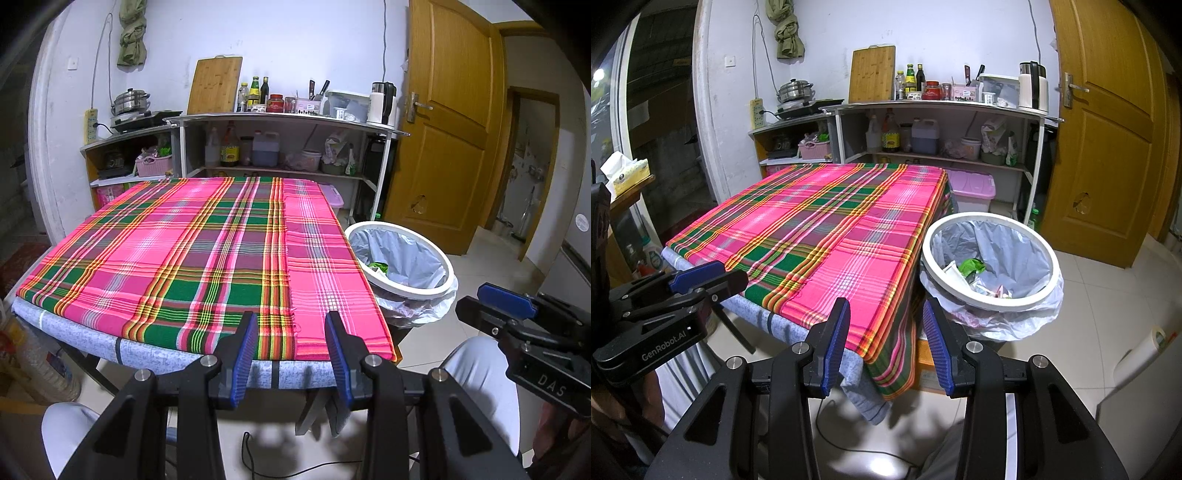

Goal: Collect trash

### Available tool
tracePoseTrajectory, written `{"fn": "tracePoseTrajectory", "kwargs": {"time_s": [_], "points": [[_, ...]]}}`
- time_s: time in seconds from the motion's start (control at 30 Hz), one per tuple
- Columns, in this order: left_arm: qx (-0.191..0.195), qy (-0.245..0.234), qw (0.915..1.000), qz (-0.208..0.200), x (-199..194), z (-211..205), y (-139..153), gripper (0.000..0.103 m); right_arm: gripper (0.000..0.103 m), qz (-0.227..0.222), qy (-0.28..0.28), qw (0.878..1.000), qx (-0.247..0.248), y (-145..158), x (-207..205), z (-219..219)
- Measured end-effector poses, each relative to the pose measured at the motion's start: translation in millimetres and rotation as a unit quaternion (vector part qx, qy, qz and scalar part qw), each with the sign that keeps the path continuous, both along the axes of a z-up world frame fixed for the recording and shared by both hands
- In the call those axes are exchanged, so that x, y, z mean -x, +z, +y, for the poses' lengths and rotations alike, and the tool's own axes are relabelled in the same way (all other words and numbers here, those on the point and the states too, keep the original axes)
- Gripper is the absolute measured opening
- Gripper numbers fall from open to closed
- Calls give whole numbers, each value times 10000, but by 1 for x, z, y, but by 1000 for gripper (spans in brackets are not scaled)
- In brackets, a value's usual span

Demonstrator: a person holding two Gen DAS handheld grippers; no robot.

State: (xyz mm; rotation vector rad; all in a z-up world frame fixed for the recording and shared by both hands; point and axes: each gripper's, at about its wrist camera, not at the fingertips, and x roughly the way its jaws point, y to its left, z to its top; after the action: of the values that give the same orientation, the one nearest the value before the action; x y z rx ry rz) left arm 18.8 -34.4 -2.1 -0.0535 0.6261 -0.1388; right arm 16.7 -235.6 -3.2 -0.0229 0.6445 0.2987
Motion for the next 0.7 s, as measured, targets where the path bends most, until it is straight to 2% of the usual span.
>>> {"fn": "tracePoseTrajectory", "kwargs": {"time_s": [0.7], "points": [[21, 24, 10000, 44, 3, 5, -4, 38, 42, 13, 4, 10000, 3, -1, 0, 1]]}}
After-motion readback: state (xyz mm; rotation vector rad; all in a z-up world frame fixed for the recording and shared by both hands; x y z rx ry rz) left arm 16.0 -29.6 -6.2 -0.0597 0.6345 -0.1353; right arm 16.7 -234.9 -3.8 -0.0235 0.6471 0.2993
